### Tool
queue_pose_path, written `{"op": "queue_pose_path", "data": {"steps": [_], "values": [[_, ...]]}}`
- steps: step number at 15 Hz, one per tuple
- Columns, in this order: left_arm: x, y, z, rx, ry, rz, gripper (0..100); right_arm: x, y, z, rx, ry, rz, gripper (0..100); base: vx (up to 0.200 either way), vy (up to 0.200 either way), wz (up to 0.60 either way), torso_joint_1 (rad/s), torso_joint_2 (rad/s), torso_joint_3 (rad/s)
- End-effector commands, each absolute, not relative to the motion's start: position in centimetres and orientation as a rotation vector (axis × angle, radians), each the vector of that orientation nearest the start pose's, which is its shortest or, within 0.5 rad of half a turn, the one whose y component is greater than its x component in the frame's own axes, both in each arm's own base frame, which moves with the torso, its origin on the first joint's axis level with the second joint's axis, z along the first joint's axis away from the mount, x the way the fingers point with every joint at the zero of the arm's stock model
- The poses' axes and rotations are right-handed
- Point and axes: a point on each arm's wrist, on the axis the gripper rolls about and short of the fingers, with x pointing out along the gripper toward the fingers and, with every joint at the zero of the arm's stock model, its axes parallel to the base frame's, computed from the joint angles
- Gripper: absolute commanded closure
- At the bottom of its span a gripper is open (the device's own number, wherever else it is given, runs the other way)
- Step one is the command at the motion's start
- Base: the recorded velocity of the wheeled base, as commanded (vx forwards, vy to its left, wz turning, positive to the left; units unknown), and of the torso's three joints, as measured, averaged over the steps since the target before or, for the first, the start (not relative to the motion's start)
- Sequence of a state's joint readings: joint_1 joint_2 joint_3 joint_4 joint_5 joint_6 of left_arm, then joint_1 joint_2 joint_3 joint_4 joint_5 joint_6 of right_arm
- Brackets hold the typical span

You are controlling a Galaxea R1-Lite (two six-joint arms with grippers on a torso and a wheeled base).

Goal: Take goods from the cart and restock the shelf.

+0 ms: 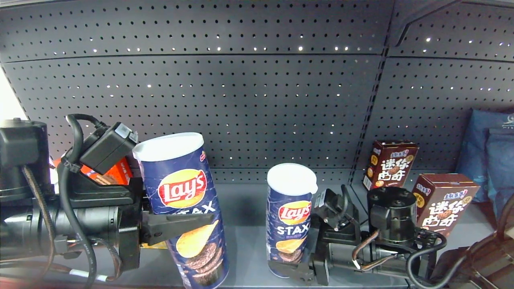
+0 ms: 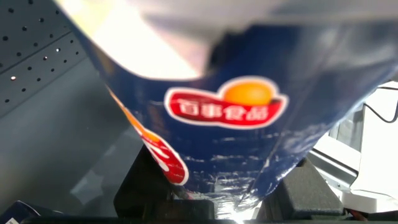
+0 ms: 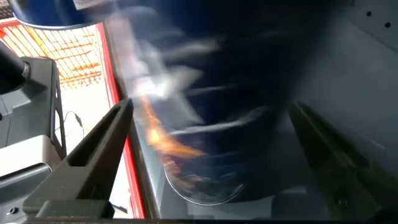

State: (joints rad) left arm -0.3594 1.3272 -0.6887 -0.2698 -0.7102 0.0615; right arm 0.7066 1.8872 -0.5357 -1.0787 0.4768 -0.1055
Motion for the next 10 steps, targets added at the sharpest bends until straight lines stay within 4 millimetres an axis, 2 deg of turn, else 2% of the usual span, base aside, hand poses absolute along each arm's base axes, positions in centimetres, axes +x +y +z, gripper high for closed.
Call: {"op": "queue_pose_path", "data": {"steps": [1,5,10], "values": [[18.5,-8.5,21.3,-0.012,0.346,-1.068,100,21.8,19.9,11.2,-0.125,0.201,1.176,0,0.0,0.0,0.0,0.0,0.0,0.0],[18.3,-8.4,21.1,-0.013,0.351,-1.067,100,20.4,18.3,12.5,-0.119,0.169,1.163,0,0.0,0.0,0.0,0.0,0.0,0.0],[18.4,-8.4,21.2,-0.014,0.349,-1.063,100,18.1,15.8,15.9,-0.109,0.051,1.142,0,0.0,0.0,0.0,0.0,0.0,0.0]]}}
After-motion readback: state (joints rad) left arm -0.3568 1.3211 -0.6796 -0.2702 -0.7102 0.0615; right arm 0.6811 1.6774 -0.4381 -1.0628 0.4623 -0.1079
